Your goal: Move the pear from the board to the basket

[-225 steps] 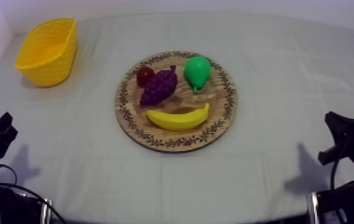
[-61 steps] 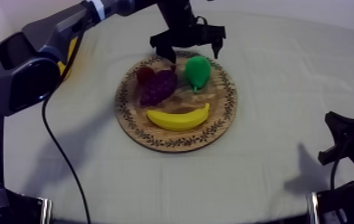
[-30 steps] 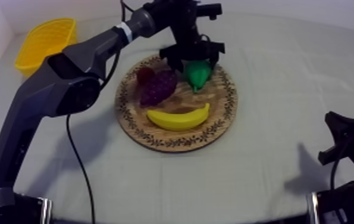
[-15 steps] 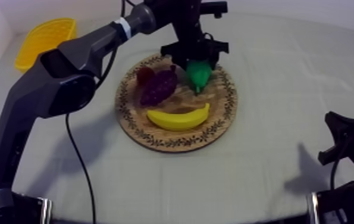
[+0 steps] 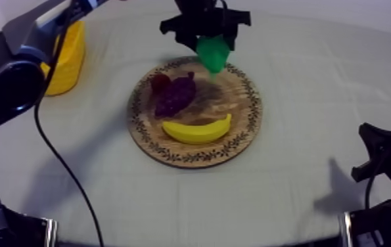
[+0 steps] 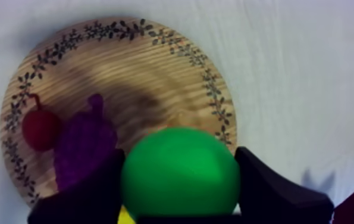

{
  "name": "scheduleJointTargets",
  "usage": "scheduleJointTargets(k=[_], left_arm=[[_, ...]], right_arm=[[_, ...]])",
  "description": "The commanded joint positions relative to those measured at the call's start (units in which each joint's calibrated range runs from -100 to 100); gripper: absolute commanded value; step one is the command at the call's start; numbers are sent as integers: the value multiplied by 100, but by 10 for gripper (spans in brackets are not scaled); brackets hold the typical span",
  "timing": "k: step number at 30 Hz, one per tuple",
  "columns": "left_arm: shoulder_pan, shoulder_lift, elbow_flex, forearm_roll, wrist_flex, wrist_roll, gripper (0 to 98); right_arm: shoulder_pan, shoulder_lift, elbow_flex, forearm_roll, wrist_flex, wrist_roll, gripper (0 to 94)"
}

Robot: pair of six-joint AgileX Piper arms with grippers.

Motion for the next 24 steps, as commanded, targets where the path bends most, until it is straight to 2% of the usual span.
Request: scheduleJointTargets(k=[1, 13, 18, 24], left_arm=[[1, -600, 395, -13, -6, 5, 453], [-62, -2176, 1872, -188, -6, 35, 442], [-353, -2694, 2372, -242, -6, -35, 451], [-939, -3224, 2960, -273, -6, -180, 442]], right_arm=[[-1, -4, -5, -1, 2, 7, 4], [-1, -4, -5, -1, 2, 7, 4], [-1, -4, -5, -1, 2, 7, 4], [-1, -4, -5, -1, 2, 7, 4]])
